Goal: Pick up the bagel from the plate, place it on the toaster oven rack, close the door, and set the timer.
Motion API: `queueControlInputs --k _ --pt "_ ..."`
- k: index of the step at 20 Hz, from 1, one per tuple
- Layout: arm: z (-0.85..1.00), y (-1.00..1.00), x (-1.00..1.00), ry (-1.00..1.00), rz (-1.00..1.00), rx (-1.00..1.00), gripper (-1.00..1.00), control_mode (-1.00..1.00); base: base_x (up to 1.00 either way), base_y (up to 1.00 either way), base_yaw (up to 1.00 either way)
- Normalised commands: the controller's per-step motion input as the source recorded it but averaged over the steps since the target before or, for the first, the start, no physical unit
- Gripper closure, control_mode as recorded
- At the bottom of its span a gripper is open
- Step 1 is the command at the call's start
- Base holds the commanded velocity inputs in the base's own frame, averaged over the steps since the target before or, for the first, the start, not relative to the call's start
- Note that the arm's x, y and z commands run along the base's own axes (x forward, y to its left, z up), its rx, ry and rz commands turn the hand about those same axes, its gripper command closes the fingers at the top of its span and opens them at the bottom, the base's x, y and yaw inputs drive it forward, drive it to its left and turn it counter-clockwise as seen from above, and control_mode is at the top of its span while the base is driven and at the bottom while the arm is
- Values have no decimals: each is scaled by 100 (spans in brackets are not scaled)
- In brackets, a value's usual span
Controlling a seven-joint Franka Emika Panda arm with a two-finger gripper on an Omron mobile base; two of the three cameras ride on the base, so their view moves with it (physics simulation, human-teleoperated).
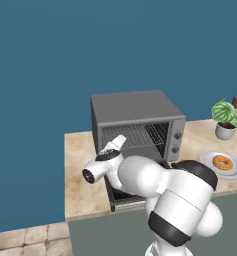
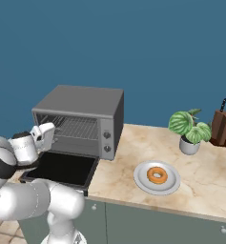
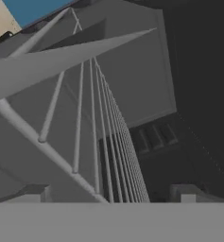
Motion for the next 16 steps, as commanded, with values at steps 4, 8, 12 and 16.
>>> queueControlInputs --k 4,8,12,16 --pt "-13 0 15 0 1 0 -100 -100 0 0 0" --pt "-13 0 19 0 1 0 -100 -100 0 0 0" --pt "-11 0 20 0 1 0 -100 -100 0 0 0" --pt "-16 0 17 0 1 -1 100 -100 0 0 0"
